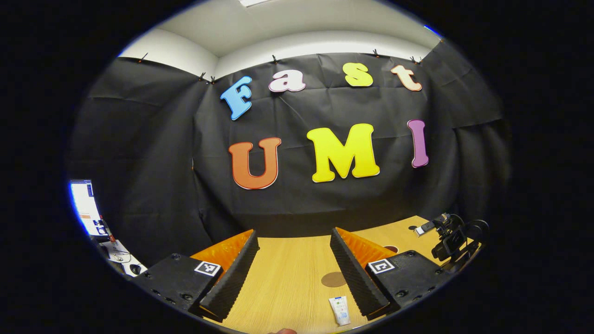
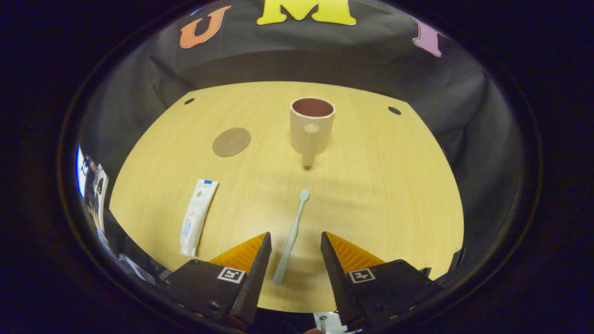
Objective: Put the toothbrush and toothpaste on the desktop into the cup, then pick up the cup and place it on the coaster on the desktop.
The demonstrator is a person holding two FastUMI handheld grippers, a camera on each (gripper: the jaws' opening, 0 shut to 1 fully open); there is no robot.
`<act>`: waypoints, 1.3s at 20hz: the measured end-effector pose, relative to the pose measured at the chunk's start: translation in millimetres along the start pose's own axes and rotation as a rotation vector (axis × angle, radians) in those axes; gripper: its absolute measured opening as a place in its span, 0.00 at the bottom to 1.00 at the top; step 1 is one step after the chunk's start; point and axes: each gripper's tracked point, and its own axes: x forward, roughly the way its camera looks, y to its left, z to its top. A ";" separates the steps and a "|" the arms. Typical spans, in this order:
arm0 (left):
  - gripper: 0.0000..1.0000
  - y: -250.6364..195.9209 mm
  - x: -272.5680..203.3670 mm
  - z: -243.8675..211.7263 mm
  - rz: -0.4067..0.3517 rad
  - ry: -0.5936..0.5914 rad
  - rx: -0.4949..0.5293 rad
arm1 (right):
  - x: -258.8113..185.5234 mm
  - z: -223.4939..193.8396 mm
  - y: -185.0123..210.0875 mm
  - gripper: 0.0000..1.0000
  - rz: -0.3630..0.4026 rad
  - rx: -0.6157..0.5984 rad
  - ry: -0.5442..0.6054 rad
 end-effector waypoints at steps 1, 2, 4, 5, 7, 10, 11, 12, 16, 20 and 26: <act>0.99 0.2 -0.9 -0.5 0.013 0.008 0.007 | 8.2 -3.2 1.4 0.55 0.008 -0.002 0.025; 0.99 -0.4 -1.2 -2.1 0.025 0.015 0.015 | 14.0 -5.6 2.0 0.51 0.012 -0.006 0.049; 0.99 -1.0 -3.4 -5.3 0.045 0.031 0.024 | 24.3 -10.6 3.1 0.48 0.022 -0.019 0.100; 0.99 -1.3 -3.6 -7.3 0.055 0.039 0.025 | 28.3 -12.1 2.6 0.48 0.018 -0.026 0.122; 0.99 -1.0 -4.3 -11.5 0.074 0.058 0.026 | 39.1 -15.5 3.6 0.44 0.021 -0.023 0.160; 0.99 -3.2 -5.3 -15.0 0.103 0.081 0.026 | 47.6 -22.3 6.6 0.40 0.041 -0.010 0.239; 0.99 -4.7 -5.5 -16.4 0.110 0.088 0.025 | 53.0 -17.7 6.2 0.35 0.034 -0.014 0.232; 0.99 -5.9 -4.8 -17.2 0.118 0.094 0.023 | 54.4 -15.3 6.6 0.32 0.039 -0.017 0.236; 0.99 -13.7 -1.9 -21.8 0.140 0.124 0.014 | 56.3 -15.5 7.2 0.19 0.057 0.024 0.274; 0.99 -26.0 5.2 -37.4 0.138 0.189 -0.005 | 53.2 -14.4 8.3 0.08 0.104 0.045 0.282; 0.99 -45.7 21.9 -61.0 0.053 0.279 -0.037 | 48.6 -3.5 3.6 0.01 0.132 0.073 0.246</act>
